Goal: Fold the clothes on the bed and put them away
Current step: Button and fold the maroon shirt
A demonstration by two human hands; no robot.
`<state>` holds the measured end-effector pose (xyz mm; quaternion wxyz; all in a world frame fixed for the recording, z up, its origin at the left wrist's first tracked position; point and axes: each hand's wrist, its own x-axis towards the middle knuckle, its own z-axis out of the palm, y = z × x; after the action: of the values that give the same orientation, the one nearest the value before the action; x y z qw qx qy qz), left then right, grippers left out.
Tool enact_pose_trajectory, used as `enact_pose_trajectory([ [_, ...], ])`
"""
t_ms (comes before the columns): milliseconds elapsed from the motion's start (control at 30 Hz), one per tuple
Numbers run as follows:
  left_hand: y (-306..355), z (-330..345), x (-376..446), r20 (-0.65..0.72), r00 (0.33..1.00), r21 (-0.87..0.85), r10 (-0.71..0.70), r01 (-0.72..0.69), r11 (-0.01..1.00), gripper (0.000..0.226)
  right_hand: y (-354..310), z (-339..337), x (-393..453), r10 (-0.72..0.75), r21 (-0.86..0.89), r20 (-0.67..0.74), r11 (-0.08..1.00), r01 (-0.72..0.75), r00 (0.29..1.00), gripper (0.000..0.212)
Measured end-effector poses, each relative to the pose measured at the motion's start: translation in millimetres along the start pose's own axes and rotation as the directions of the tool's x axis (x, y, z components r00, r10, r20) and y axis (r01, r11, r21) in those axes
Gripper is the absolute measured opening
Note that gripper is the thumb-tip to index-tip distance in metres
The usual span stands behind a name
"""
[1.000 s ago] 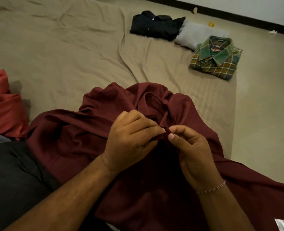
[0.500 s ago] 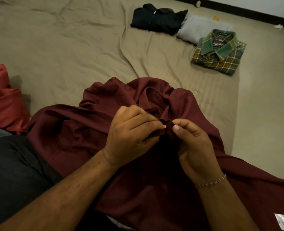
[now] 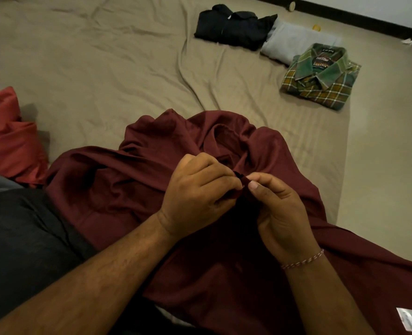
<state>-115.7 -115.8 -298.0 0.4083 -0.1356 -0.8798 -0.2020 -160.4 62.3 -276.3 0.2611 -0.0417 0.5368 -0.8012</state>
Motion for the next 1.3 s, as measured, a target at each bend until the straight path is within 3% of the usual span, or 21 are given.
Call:
enact_pose_trajectory([
  [200,-1,1,-2,0.025,0.994,-0.081,-0.108,0.109,0.991,0.006,-2,-3,-2,-0.188,-0.286,0.073,0.937,0.202,0.979,0.021],
  [400,-6,2,-3,0.098,0.992,-0.178,-0.085,0.102,0.979,0.008,3,-10,3,-0.358,-0.573,0.202,0.712,0.406,0.912,0.017],
  [467,-6,-2,-1,0.139,0.983,-0.200,-0.123,0.150,0.968,0.021,1,-13,4,-0.411,-0.620,0.224,0.640,0.454,0.884,0.018],
  [533,-7,-4,2,0.187,0.972,-0.200,-0.145,0.182,0.963,0.036,-1,-15,6,-0.437,-0.647,0.253,0.586,0.487,0.863,0.018],
  [733,-12,-5,2,0.320,0.934,-0.116,-0.156,0.202,0.972,0.015,5,-17,8,-0.434,-0.686,0.312,0.513,0.516,0.845,0.016],
  [1067,-8,-6,5,0.246,0.935,-0.067,-0.255,0.279,0.958,0.019,6,-14,10,-0.515,-0.695,0.276,0.475,0.539,0.811,0.012],
  [1300,-5,-6,6,0.193,0.942,-0.107,-0.273,0.297,0.949,0.017,3,-10,10,-0.603,-0.731,0.304,0.350,0.587,0.738,0.010],
])
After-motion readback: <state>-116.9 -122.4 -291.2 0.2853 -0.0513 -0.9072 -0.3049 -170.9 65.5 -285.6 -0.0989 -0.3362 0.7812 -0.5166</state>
